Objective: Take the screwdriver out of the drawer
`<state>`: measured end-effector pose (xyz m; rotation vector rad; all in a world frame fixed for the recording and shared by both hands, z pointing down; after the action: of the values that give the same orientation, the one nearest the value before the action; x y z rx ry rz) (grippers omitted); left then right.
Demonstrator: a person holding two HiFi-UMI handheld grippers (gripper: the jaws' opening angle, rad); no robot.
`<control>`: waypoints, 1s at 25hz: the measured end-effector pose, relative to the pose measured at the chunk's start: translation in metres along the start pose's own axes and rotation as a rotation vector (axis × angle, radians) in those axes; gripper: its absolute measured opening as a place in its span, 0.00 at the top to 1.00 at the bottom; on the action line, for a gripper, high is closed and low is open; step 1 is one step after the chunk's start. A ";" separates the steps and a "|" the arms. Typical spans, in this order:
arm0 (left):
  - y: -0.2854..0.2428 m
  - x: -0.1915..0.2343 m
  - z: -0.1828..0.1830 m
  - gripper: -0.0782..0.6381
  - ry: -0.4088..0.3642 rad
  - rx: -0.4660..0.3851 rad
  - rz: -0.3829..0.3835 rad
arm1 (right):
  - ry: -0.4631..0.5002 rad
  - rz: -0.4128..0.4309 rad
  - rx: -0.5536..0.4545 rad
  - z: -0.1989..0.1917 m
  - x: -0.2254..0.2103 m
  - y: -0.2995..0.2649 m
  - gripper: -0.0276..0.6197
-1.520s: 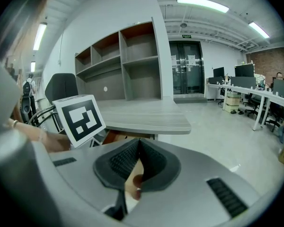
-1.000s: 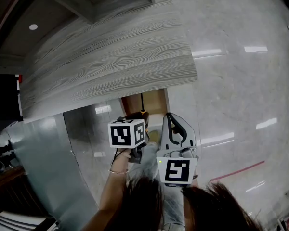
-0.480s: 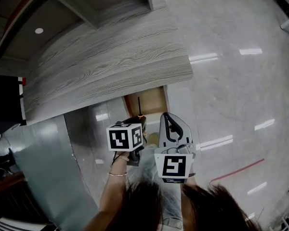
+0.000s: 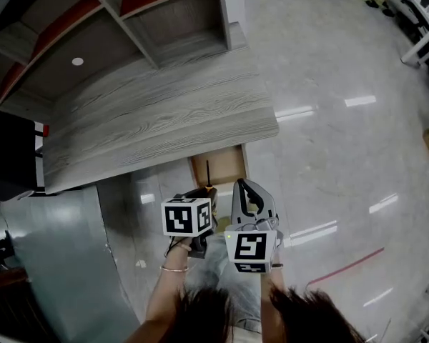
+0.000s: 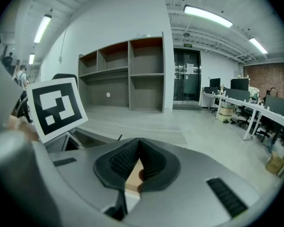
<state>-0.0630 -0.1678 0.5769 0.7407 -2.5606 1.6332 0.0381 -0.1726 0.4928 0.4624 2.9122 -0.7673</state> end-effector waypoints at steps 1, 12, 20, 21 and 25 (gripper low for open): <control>0.006 0.000 0.002 0.78 -0.001 -0.008 -0.002 | 0.013 -0.008 0.001 0.003 0.002 0.002 0.92; 0.066 0.008 0.025 0.78 -0.062 -0.080 -0.009 | 0.050 -0.093 0.004 0.040 0.020 0.019 0.92; 0.105 0.009 0.043 0.78 -0.116 -0.150 -0.048 | -0.019 -0.125 -0.028 0.068 0.037 0.032 0.92; 0.111 0.008 0.046 0.78 -0.122 -0.162 -0.052 | -0.030 -0.126 -0.030 0.071 0.040 0.034 0.92; 0.135 0.002 0.055 0.78 -0.153 -0.210 -0.070 | -0.046 -0.130 -0.048 0.083 0.051 0.046 0.92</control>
<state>-0.1051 -0.1698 0.4371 0.9578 -2.7182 1.3091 0.0049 -0.1621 0.3910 0.2499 2.9331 -0.7112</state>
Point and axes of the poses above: the fingertips, and each gripper's own axes: y backward along the fingers, x to its left, z out of its top, the point moved 3 cm from there along y, backward along the fingers, and after that the axes turned 12 degrees about -y, right-handed, at the moved point
